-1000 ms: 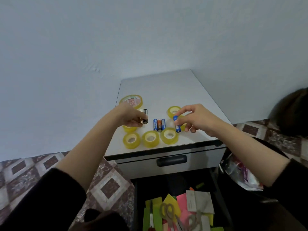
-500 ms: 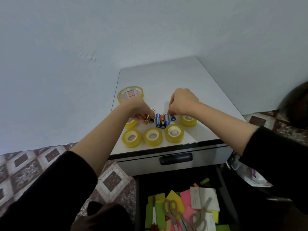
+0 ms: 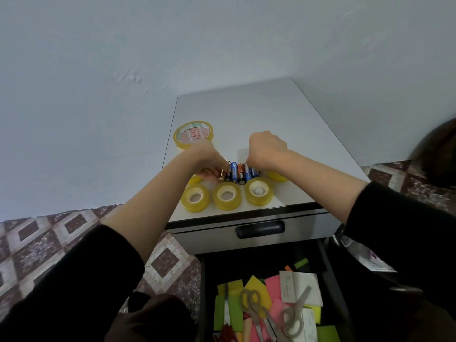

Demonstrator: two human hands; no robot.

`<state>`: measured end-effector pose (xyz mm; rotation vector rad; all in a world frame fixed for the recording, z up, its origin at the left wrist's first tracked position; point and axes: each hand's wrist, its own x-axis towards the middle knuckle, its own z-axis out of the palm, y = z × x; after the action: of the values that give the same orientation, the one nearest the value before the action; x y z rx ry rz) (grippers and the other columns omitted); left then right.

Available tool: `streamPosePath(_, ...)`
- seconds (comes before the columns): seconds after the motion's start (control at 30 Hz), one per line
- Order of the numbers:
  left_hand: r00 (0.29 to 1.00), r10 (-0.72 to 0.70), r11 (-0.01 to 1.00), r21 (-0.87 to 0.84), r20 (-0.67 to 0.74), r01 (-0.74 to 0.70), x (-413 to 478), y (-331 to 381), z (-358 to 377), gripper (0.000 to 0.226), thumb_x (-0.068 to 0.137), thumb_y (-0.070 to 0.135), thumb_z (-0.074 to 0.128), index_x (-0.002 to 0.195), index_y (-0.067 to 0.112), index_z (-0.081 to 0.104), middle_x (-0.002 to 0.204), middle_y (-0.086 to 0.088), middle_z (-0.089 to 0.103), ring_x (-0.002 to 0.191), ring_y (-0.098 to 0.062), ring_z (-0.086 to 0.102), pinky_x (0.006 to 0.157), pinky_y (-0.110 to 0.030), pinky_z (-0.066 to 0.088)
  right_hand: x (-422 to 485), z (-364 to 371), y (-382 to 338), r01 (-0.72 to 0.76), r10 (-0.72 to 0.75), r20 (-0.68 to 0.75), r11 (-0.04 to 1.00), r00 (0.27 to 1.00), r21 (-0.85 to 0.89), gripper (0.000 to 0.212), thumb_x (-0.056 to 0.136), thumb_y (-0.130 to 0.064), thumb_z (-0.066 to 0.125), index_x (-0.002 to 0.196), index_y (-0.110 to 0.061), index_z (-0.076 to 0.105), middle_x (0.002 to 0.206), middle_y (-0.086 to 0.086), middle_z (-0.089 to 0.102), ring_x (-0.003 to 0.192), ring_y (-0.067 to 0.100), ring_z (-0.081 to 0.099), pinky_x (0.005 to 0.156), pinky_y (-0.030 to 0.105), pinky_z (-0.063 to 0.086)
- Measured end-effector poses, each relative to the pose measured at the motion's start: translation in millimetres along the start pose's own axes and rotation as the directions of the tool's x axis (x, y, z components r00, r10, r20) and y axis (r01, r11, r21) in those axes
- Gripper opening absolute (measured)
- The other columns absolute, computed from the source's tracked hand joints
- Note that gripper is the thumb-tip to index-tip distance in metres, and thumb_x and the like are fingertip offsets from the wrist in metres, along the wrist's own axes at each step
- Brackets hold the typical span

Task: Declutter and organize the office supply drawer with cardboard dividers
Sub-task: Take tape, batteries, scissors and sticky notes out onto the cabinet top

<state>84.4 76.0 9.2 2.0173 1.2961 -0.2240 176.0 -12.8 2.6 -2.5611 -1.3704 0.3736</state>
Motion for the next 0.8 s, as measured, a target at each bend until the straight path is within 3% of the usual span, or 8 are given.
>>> streamPosePath(0.1, 0.999, 0.003, 1.0, -0.017, -0.035, -0.004, 2, -1, 0, 0.022, 0.085, 0.013, 0.067, 0.073, 0.002, 0.052, 0.071, -0.009, 0.061, 0.041, -0.012, 0.057, 0.049, -0.019, 0.049, 1, 0, 0, -0.001, 0.001, -0.003, 1.0, 1.0, -0.007, 0.031, 0.085, -0.002, 0.05, 0.062, -0.012, 0.031, 0.073, 0.004, 0.037, 0.077, 0.026, 0.044, 0.058, 0.029, 0.034)
streamPosePath(0.2, 0.999, 0.005, 1.0, -0.009, -0.034, -0.005, 0, -1, -1, 0.02, 0.087, 0.01, 0.063, 0.074, 0.001, 0.051, 0.071, -0.01, 0.06, 0.052, -0.016, 0.058, 0.055, -0.022, 0.051, 3, 0, 1, 0.0, 0.0, -0.007, 1.0, 1.0, -0.007, 0.03, 0.083, -0.001, 0.05, 0.061, -0.012, 0.032, 0.067, 0.002, 0.034, 0.063, 0.022, 0.041, 0.046, 0.025, 0.026)
streamPosePath(0.33, 0.999, -0.003, 1.0, 0.01, -0.037, 0.003, -3, -2, -4, 0.021, 0.091, 0.009, 0.057, 0.073, -0.002, 0.055, 0.066, -0.012, 0.063, 0.045, -0.015, 0.06, 0.05, -0.022, 0.052, 5, 0, 2, 0.011, -0.011, -0.013, 1.0, 1.0, -0.012, 0.03, 0.082, 0.0, 0.05, 0.059, -0.011, 0.033, 0.065, 0.003, 0.035, 0.054, 0.016, 0.033, 0.046, 0.025, 0.024)
streamPosePath(0.47, 0.998, 0.006, 1.0, 0.005, -0.063, -0.006, -3, -4, -4, 0.019, 0.09, 0.007, 0.059, 0.074, -0.004, 0.056, 0.072, -0.015, 0.066, 0.051, -0.017, 0.062, 0.065, -0.028, 0.055, 6, 2, 2, 0.006, -0.006, -0.007, 1.0, 1.0, -0.007, 0.028, 0.081, 0.0, 0.05, 0.059, -0.011, 0.037, 0.065, 0.003, 0.038, 0.058, 0.019, 0.04, 0.046, 0.024, 0.024)
streamPosePath(0.57, 0.995, 0.011, 1.0, 0.026, -0.094, -0.009, 0, -6, -2, 0.017, 0.089, 0.009, 0.061, 0.078, -0.004, 0.055, 0.082, -0.015, 0.069, 0.059, -0.018, 0.065, 0.072, -0.03, 0.056, 4, 2, 1, 0.019, -0.019, -0.012, 1.0, 1.0, 0.003, 0.007, 0.081, -0.001, 0.052, 0.076, -0.006, 0.055, 0.079, 0.007, 0.05, 0.073, 0.025, 0.048, 0.051, 0.024, 0.031)
streamPosePath(0.67, 0.978, 0.09, 0.995, 0.05, -0.19, -0.081, 0, -5, -3, 0.013, 0.089, 0.005, 0.056, 0.099, -0.003, 0.061, 0.099, -0.015, 0.069, 0.05, -0.011, 0.065, 0.067, -0.028, 0.058, 6, 4, 3, 0.015, -0.015, -0.004, 1.0, 1.0, 0.021, 0.028, 0.082, -0.003, 0.054, 0.108, -0.008, 0.064, 0.107, 0.009, 0.06, 0.089, 0.027, 0.056, 0.066, 0.029, 0.042)
streamPosePath(0.73, 0.961, 0.145, 0.988, 0.079, -0.235, -0.13, -3, -3, -2, 0.032, 0.09, 0.001, 0.053, 0.121, 0.007, 0.058, 0.114, -0.012, 0.064, 0.071, -0.012, 0.07, 0.074, -0.029, 0.057, 8, 6, 3, 0.025, -0.025, -0.006, 0.999, 1.0, 0.02, 0.031, 0.083, -0.005, 0.055, 0.112, -0.011, 0.064, 0.114, 0.009, 0.061, 0.097, 0.026, 0.059, 0.07, 0.029, 0.044)
streamPosePath(0.8, 0.965, 0.183, 0.979, 0.125, -0.188, -0.161, -7, -2, 1, 0.041, 0.091, -0.001, 0.051, 0.129, 0.014, 0.054, 0.125, -0.009, 0.059, 0.092, -0.023, 0.068, 0.084, -0.032, 0.055, 10, 8, 3, 0.032, -0.032, -0.006, 0.999, 0.999, 0.019, 0.03, 0.083, -0.007, 0.055, 0.111, -0.013, 0.065, 0.114, 0.008, 0.061, 0.098, 0.026, 0.06, 0.071, 0.029, 0.046)
